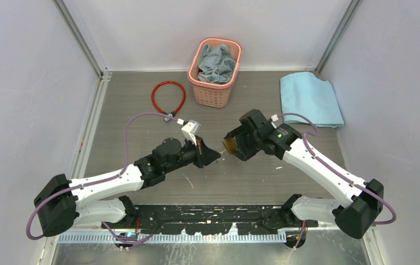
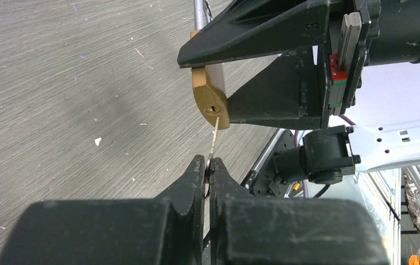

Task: Unlock with the key

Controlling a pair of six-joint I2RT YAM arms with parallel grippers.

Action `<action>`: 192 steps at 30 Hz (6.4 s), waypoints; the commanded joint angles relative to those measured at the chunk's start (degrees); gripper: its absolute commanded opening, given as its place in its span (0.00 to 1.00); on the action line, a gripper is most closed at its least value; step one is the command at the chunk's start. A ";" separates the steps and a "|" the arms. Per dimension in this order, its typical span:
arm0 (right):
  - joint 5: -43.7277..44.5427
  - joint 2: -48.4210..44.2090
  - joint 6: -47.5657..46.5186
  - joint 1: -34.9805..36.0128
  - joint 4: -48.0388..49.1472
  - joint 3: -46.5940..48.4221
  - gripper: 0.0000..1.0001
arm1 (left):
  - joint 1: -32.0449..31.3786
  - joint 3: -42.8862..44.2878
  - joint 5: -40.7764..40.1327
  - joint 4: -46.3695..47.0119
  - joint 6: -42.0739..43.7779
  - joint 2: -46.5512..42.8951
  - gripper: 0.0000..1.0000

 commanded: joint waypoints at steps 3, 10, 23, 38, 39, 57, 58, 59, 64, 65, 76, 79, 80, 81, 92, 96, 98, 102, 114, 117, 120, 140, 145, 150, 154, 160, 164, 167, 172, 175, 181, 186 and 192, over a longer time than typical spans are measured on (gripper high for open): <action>0.98 -2.01 0.89 0.60 3.73 2.85 0.01 | -0.16 -0.02 -1.29 3.95 -0.18 -0.04 0.00; 0.77 -1.99 0.71 0.93 4.39 2.55 0.01 | -0.16 -0.07 -1.84 4.21 -0.18 0.06 0.00; 0.76 -2.00 0.40 1.10 5.28 1.76 0.01 | -0.15 -0.30 -1.82 5.13 -0.18 -0.29 0.00; 0.76 -2.53 -0.20 1.19 5.96 0.72 0.01 | -0.13 -0.27 -2.78 4.34 0.26 -1.70 0.00; 0.82 -2.58 -0.22 1.20 6.00 0.69 0.01 | -0.15 -0.30 -2.76 4.34 0.32 -1.88 0.00; 1.49 -3.30 0.27 1.28 6.78 0.03 0.01 | -0.15 -0.32 -4.54 3.35 0.36 -1.51 0.00; 1.54 -3.38 0.35 1.28 6.84 0.11 0.01 | -0.15 -0.34 -4.22 3.57 0.25 -1.38 0.00; 1.57 -3.41 0.38 1.26 6.94 0.20 0.01 | -0.17 -0.41 -4.05 3.91 0.14 -1.14 0.00; 1.45 -3.18 0.30 1.30 6.97 0.32 0.01 | -0.11 -0.78 -3.58 4.65 -0.18 -0.97 0.00; 1.39 -3.15 0.32 1.28 7.06 0.11 0.01 | -0.15 -0.86 -3.58 4.66 -0.18 -1.07 0.00; 1.34 -2.44 0.57 1.31 7.86 -0.32 0.01 | -0.15 -1.01 -3.49 5.66 -0.61 -0.37 0.00; 1.69 -2.48 0.65 1.35 7.77 -0.23 0.01 | -0.15 -0.99 -3.48 5.84 -0.70 -0.34 0.00; 1.80 -2.45 0.69 1.37 7.72 -0.23 0.01 | -0.13 -1.03 -3.49 5.93 -0.75 -0.28 0.00; 1.86 -2.47 0.79 1.32 7.69 -0.18 0.01 | -0.16 -1.08 -3.49 5.97 -0.79 -0.31 0.00; 1.86 -2.36 1.07 1.35 7.55 -0.23 0.01 | -0.21 -1.65 -3.49 6.06 -1.06 -0.61 0.00; 2.01 -2.36 1.23 1.39 7.58 -0.32 0.01 | -0.24 -1.68 -3.49 6.06 -1.15 -0.69 0.00; 2.10 -2.31 1.25 1.28 7.58 -0.28 0.01 | -0.18 -1.66 -3.49 6.06 -1.17 -0.66 0.00; 2.10 -2.25 1.25 1.30 7.51 -0.15 0.01 | -0.23 -1.72 -3.49 6.06 -1.16 -0.58 0.00; 1.65 -1.66 1.33 1.37 7.57 -0.38 0.01 | -0.21 -1.16 -3.49 6.13 -0.98 -0.49 0.00; 1.99 -1.57 1.24 1.35 7.58 -0.65 0.01 | -0.21 -1.04 -2.37 6.10 -1.00 -0.83 0.00; 2.17 -1.48 1.13 1.39 7.76 -0.90 0.01 | -0.21 -0.95 -2.21 5.77 -0.93 -1.35 0.00; 1.91 -2.05 0.79 1.68 8.78 -1.14 0.01 | -0.20 -0.48 -2.45 5.48 -1.14 -0.15 0.00; 2.13 -2.44 0.71 1.72 8.73 -1.05 0.01 | -0.22 -0.95 -2.82 5.63 -1.42 -0.36 0.00; 1.83 -2.24 0.71 1.74 8.79 -1.40 0.01 | -0.21 -1.41 -4.71 5.76 -1.43 -1.08 0.00; 1.81 -1.82 0.62 1.98 9.02 -1.76 0.01 | -0.24 -1.30 -4.54 6.11 -1.41 -1.11 0.00; 2.40 -1.66 0.52 2.31 9.17 -2.20 0.01 | -0.23 -1.12 -4.61 6.17 -1.25 -1.56 0.00; 2.82 -1.66 0.43 2.49 9.17 -2.34 0.01 | -0.20 -1.12 -5.01 5.84 -1.06 -1.98 0.00; 2.97 -1.55 0.52 2.61 9.17 -2.34 0.01 | -0.20 -0.95 -5.06 5.56 -1.06 -1.64 0.00; 3.16 -1.24 0.51 2.99 9.47 -2.02 0.01 | -0.18 -0.90 -4.71 6.33 -1.31 -0.58 0.00; 3.43 -0.83 0.50 3.41 9.52 -1.69 0.01 | -0.20 -0.65 -4.38 6.84 -1.70 0.27 0.00; 6.10 -0.39 0.61 4.76 8.22 -1.22 0.01 | -0.24 0.36 -5.93 5.85 -3.08 0.94 0.00; 7.43 0.33 0.93 5.46 7.71 -0.74 0.01 | -0.22 0.70 -6.92 5.89 -4.54 2.01 0.00; 9.30 1.33 1.09 6.33 6.93 0.03 0.01 | -0.23 0.90 -8.03 5.85 -6.93 2.88 0.00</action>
